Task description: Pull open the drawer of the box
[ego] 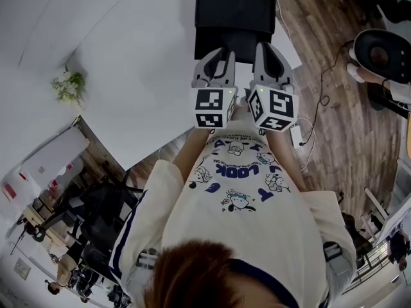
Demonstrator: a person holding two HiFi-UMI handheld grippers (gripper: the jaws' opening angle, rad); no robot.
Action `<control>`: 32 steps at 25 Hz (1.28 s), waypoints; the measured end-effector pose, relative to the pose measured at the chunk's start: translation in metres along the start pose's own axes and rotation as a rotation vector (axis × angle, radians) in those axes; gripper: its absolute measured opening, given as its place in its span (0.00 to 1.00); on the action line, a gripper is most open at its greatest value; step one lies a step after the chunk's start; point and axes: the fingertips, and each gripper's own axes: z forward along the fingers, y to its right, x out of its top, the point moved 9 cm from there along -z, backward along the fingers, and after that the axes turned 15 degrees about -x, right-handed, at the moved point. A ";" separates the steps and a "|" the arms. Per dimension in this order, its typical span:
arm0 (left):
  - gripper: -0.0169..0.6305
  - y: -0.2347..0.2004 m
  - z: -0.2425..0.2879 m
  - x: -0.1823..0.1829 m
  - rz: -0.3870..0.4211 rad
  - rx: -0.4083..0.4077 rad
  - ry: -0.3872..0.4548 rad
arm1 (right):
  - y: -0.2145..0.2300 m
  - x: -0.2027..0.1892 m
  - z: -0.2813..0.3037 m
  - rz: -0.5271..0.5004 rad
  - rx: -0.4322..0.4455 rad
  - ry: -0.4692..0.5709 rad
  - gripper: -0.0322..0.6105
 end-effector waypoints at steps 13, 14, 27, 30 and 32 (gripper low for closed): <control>0.10 0.014 -0.025 0.078 0.222 0.068 0.247 | -0.012 0.037 -0.013 -0.018 0.023 0.159 0.12; 0.10 0.015 -0.026 0.080 0.237 0.073 0.256 | -0.013 0.039 -0.014 -0.022 0.023 0.173 0.12; 0.10 0.024 -0.030 0.089 0.284 0.094 0.314 | -0.011 0.048 -0.024 -0.037 0.035 0.247 0.12; 0.10 0.024 -0.032 0.089 0.286 0.101 0.318 | -0.012 0.049 -0.025 -0.041 0.037 0.255 0.12; 0.10 0.024 -0.033 0.088 0.283 0.103 0.317 | -0.012 0.048 -0.026 -0.040 0.037 0.255 0.12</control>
